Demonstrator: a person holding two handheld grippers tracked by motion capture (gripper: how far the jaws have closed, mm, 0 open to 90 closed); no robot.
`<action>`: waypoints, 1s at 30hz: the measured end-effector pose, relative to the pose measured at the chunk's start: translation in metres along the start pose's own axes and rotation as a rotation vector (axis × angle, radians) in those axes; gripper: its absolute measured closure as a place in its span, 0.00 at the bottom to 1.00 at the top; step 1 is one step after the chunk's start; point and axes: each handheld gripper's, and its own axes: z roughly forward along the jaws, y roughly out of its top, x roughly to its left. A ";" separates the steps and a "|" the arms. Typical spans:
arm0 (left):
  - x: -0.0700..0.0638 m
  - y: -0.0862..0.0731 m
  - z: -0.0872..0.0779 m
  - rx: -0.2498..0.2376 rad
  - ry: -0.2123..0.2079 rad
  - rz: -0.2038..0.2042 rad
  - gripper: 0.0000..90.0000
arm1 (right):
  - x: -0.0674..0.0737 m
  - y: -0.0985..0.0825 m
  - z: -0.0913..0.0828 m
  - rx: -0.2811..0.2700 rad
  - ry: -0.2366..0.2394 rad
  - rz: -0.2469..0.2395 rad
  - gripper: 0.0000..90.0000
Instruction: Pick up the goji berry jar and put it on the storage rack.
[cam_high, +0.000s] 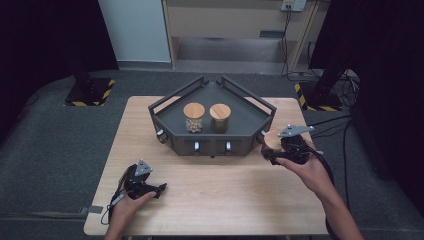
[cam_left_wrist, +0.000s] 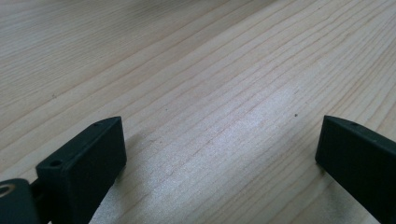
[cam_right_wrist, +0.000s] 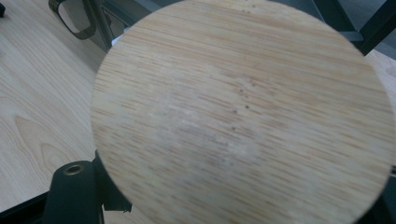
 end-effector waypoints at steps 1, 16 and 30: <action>0.000 0.000 0.000 -0.001 0.000 0.000 0.01 | 0.000 0.001 0.000 0.001 0.001 -0.003 0.29; 0.000 0.000 0.000 0.000 0.000 0.000 0.01 | -0.004 0.018 -0.007 -0.003 0.012 -0.007 0.29; 0.000 0.000 0.000 0.000 0.000 0.000 0.01 | -0.007 0.041 -0.012 -0.005 0.013 -0.019 0.29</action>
